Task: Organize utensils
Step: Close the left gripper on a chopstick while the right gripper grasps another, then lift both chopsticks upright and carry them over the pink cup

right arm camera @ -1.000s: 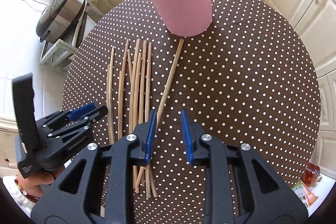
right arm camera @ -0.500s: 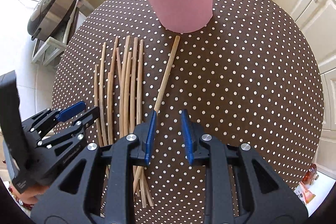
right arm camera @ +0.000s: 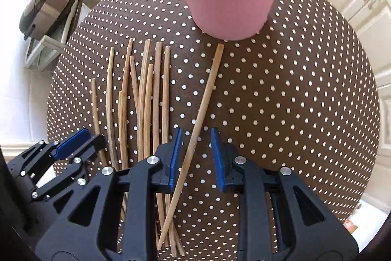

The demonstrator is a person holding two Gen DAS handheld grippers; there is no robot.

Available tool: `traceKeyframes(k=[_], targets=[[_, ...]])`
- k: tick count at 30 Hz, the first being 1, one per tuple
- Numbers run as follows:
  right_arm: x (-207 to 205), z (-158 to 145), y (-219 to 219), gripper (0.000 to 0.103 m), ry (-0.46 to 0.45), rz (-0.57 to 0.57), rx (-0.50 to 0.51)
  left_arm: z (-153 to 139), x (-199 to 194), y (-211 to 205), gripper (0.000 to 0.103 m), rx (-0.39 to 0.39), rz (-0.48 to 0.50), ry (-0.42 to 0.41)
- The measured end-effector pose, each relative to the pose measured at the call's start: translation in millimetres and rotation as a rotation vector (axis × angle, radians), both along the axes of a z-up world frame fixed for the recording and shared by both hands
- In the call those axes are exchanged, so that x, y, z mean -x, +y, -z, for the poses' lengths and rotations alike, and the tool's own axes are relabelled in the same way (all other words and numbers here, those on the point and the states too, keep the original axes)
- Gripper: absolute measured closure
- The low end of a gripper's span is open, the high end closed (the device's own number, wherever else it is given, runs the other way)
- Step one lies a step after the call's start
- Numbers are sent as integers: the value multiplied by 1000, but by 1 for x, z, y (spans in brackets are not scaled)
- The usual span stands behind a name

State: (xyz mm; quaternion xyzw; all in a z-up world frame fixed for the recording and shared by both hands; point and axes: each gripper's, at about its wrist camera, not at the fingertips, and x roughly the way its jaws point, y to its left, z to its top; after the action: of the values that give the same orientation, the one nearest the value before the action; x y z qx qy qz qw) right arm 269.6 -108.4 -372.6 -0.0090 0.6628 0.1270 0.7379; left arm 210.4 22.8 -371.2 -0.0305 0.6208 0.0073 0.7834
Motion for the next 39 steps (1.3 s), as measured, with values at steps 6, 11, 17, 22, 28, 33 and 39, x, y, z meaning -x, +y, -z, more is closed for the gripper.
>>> traceKeyframes(k=[6, 11, 17, 22, 28, 33, 39], targets=[[0, 3, 18, 93, -25, -37, 73, 1, 2, 18, 97, 71, -50, -9], [-2, 1, 4, 97, 0, -18, 23, 3, 4, 25, 97, 115, -67, -21], [7, -3, -23, 97, 26, 12, -67, 1, 7, 47, 98, 193, -126, -13], [24, -18, -47, 97, 14, 34, -118, -15, 15, 56, 98, 223, -116, -52], [37, -48, -63, 97, -37, 48, -178, -47, 19, 44, 98, 246, -66, -129], [48, -80, -79, 97, -98, 58, -222, -69, 21, 28, 98, 273, -47, -174], [55, -123, -110, 97, -184, 78, -270, -103, 19, 14, 97, 307, -12, -248]])
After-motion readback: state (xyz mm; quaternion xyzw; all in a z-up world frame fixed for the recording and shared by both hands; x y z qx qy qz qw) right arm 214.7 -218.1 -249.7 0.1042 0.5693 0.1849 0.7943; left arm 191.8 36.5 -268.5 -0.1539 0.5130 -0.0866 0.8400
